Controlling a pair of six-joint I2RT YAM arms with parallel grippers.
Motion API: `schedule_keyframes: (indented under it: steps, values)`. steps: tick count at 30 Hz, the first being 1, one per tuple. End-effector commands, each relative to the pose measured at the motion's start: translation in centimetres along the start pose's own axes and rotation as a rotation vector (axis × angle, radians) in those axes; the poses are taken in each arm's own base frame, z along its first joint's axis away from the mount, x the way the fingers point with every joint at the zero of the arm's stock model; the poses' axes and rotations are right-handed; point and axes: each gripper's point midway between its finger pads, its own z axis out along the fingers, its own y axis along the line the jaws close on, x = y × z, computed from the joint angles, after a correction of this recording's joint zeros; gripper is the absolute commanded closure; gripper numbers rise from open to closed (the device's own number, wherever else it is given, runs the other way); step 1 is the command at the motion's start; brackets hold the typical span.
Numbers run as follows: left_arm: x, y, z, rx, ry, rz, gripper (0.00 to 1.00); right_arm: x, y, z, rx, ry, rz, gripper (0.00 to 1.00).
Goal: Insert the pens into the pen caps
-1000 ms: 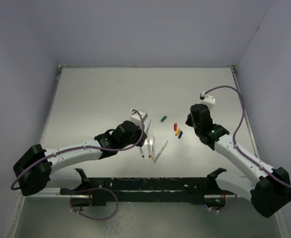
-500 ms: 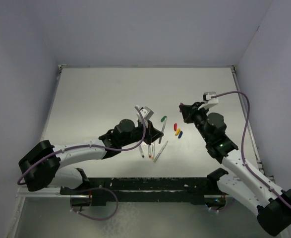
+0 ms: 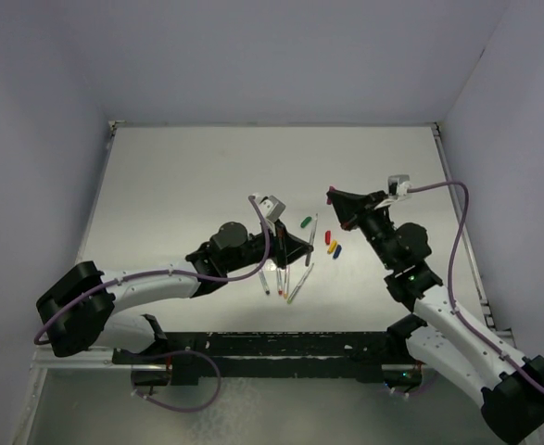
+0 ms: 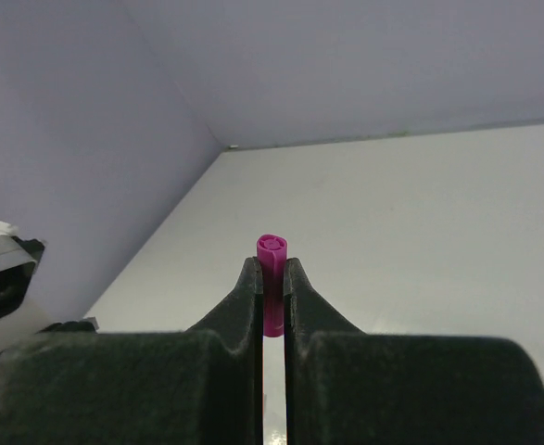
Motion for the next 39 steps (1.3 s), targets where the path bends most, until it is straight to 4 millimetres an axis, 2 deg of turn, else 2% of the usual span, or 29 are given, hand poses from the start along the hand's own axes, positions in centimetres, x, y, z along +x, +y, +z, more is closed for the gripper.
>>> schedule_keyframes:
  steps: [1,13,39]
  values:
    - [-1.8,-1.8,0.2,0.066,-0.058,-0.012,1.00,-2.6,3.0,0.2,-0.130,-0.100,0.070,1.00]
    - [-2.3,-2.0,0.2,0.069,-0.076,-0.014,1.00,-1.9,4.5,0.2,-0.213,-0.068,0.132,1.00]
    - [-2.1,-1.6,0.9,0.060,-0.078,-0.029,1.00,-1.0,4.7,-0.7,-0.237,-0.046,0.168,1.00]
